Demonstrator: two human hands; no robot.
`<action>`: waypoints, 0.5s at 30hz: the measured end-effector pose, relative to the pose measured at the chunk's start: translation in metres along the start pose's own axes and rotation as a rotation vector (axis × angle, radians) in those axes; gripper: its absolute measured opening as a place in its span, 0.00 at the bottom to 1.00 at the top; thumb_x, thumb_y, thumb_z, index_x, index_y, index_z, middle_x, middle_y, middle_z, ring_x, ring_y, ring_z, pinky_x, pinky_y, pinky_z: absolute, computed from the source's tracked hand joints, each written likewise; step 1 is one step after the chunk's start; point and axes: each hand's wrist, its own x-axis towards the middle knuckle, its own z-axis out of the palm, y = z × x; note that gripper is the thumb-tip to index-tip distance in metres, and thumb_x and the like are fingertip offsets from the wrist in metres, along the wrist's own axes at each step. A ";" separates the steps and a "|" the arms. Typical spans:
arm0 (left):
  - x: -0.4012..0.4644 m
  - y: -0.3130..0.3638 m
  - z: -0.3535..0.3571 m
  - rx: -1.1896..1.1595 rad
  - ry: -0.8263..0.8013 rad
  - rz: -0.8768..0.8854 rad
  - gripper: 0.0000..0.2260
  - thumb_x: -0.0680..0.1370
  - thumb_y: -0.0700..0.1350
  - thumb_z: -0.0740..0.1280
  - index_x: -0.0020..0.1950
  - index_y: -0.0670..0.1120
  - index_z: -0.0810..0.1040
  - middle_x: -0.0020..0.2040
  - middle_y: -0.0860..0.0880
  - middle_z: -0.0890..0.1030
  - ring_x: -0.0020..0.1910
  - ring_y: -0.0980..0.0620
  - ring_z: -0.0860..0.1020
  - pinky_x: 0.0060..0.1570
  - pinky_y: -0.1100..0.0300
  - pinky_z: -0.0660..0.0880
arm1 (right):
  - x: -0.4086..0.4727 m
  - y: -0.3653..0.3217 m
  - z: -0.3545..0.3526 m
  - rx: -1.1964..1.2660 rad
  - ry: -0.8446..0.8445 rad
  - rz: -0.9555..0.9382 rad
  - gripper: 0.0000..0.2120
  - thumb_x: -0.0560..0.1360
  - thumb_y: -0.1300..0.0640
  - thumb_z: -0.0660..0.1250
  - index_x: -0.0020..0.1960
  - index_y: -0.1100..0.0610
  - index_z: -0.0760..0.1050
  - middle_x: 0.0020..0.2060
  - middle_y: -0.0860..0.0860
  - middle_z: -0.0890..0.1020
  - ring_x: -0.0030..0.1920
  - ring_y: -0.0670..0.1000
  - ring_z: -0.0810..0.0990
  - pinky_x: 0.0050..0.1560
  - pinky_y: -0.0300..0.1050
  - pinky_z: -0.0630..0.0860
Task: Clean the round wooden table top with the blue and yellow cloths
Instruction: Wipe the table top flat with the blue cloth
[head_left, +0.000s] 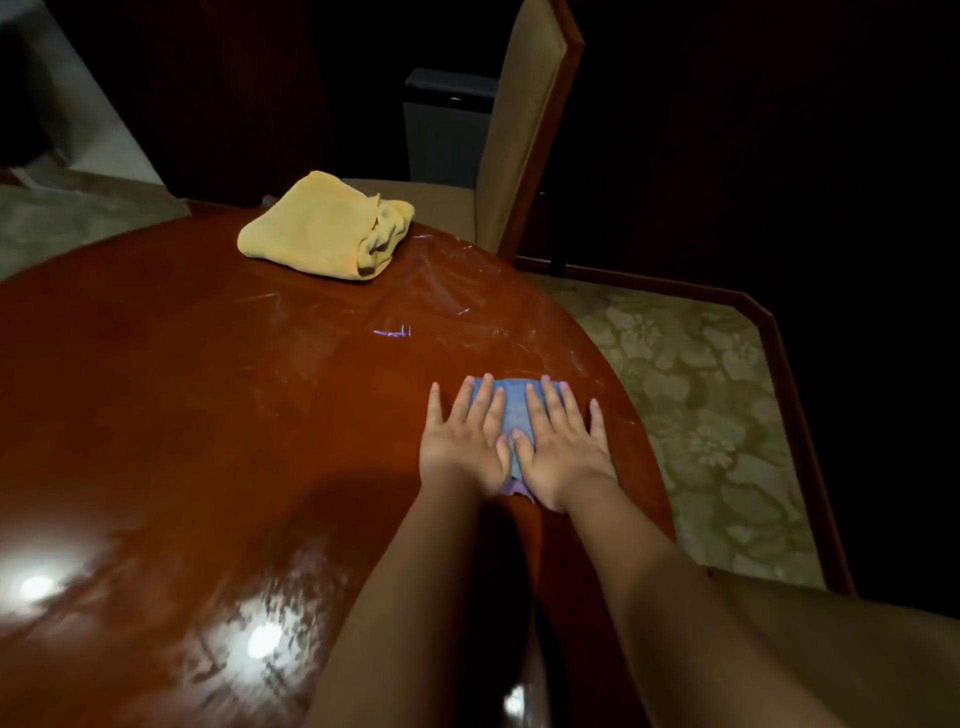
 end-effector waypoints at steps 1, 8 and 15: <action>0.014 -0.007 -0.003 -0.004 0.008 -0.003 0.26 0.82 0.52 0.41 0.77 0.45 0.36 0.77 0.47 0.37 0.76 0.48 0.37 0.71 0.41 0.34 | 0.015 -0.001 -0.005 0.004 0.004 -0.001 0.28 0.82 0.44 0.39 0.76 0.53 0.33 0.75 0.49 0.33 0.74 0.49 0.31 0.73 0.55 0.32; 0.064 -0.025 -0.014 -0.001 0.022 -0.024 0.26 0.82 0.52 0.41 0.77 0.45 0.38 0.78 0.47 0.38 0.76 0.48 0.38 0.71 0.42 0.35 | 0.070 -0.002 -0.019 0.005 0.019 -0.007 0.28 0.82 0.44 0.39 0.76 0.51 0.33 0.76 0.49 0.34 0.75 0.49 0.31 0.72 0.55 0.31; 0.027 -0.010 -0.008 0.024 -0.002 -0.030 0.26 0.81 0.52 0.39 0.76 0.44 0.35 0.77 0.46 0.36 0.76 0.47 0.37 0.71 0.42 0.34 | 0.030 -0.001 -0.011 -0.002 -0.013 -0.008 0.28 0.82 0.44 0.37 0.76 0.52 0.31 0.75 0.49 0.33 0.74 0.50 0.30 0.72 0.55 0.31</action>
